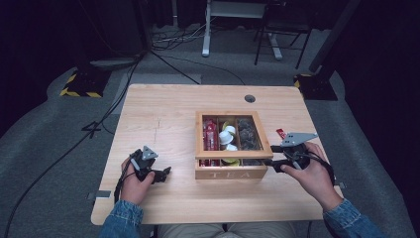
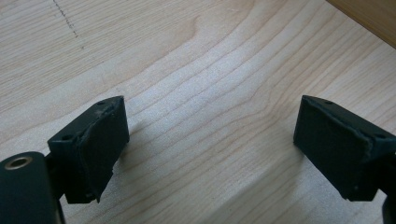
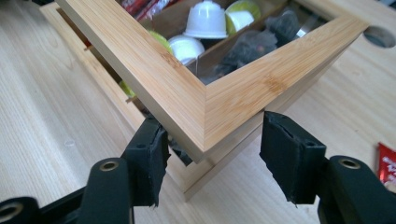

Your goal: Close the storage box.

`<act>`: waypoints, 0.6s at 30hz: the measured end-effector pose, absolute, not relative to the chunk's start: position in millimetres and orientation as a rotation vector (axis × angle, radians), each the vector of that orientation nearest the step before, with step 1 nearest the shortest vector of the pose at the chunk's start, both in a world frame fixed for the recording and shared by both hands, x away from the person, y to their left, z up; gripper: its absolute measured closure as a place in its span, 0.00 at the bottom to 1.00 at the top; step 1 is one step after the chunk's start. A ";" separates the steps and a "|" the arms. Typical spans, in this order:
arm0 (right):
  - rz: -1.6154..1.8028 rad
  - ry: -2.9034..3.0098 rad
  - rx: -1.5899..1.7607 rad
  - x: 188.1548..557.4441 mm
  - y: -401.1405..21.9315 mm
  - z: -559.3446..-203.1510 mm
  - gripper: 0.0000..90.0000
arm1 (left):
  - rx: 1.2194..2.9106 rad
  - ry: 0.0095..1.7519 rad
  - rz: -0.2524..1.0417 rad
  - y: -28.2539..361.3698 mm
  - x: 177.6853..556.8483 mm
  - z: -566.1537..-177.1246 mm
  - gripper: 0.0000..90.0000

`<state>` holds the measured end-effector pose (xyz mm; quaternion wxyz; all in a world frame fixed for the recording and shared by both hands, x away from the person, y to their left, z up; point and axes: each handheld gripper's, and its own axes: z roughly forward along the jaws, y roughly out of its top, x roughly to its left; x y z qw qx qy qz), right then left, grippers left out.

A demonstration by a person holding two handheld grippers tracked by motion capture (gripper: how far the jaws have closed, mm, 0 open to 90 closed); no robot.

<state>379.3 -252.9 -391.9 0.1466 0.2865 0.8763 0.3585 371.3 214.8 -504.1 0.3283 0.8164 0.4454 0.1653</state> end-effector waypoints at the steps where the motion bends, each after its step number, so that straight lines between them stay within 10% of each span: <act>1: 1.029 2.526 0.828 379.0 -252.8 -394.0 0.47 | 2.134 1.166 0.435 214.6 371.4 -504.3 0.12; 18: 0.942 2.613 0.845 375.3 -250.3 -410.6 0.48 | 2.136 1.166 0.433 214.4 371.7 -504.3 0.11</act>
